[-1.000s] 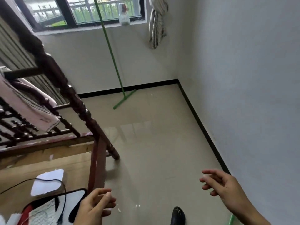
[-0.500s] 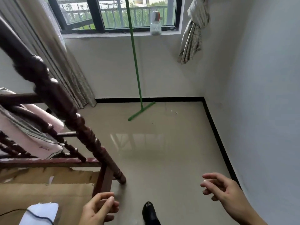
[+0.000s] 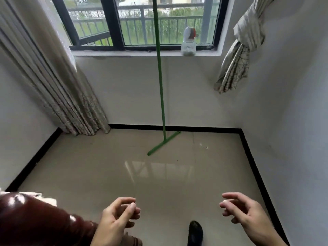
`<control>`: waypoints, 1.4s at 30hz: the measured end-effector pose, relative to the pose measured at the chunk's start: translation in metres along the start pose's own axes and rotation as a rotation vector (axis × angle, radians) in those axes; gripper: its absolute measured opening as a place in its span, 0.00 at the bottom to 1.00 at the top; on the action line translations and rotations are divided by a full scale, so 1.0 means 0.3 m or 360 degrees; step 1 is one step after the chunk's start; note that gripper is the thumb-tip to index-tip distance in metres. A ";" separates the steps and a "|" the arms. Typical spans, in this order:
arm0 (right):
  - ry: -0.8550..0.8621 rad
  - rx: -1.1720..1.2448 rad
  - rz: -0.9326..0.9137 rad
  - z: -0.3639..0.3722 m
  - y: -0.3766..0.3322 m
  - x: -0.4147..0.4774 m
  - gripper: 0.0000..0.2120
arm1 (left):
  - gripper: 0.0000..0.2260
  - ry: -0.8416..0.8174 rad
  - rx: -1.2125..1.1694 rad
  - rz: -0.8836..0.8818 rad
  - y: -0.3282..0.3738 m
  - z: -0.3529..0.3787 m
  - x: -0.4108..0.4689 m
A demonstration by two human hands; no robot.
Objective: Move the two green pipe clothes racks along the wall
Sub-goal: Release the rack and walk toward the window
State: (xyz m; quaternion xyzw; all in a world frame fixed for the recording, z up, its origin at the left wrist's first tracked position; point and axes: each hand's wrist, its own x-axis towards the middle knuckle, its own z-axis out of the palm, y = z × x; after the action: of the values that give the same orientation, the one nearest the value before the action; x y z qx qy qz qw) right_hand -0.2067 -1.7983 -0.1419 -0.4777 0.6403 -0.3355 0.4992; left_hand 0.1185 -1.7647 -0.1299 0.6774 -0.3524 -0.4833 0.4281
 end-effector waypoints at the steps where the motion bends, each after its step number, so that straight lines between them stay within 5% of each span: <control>1: -0.0016 -0.0016 0.0005 0.011 -0.014 0.077 0.06 | 0.05 0.0037 -0.0015 -0.0016 0.004 0.001 0.058; 13: -0.0312 -0.0165 -0.0211 0.184 -0.433 1.056 0.05 | 0.06 0.0571 -0.0108 -0.0036 0.252 -0.039 0.762; 20: -0.0369 -0.0179 -0.0297 0.421 -0.660 1.476 0.06 | 0.05 0.0674 -0.0113 -0.0039 0.347 -0.168 1.183; 30: 0.0032 0.0093 -0.0161 0.751 -0.864 1.852 0.06 | 0.04 0.0083 0.0034 0.0120 0.720 -0.397 1.986; 42: 0.0409 0.0169 -0.0104 0.763 -1.012 2.266 0.07 | 0.04 -0.0519 0.0192 0.0508 1.185 -0.130 2.597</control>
State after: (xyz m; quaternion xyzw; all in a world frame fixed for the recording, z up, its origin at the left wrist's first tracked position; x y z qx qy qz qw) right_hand 0.0664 -2.5278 -0.1466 -0.4244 0.6643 -0.4434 0.4265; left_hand 0.3548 -2.5866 -0.0713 0.5503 -0.5478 -0.4907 0.3953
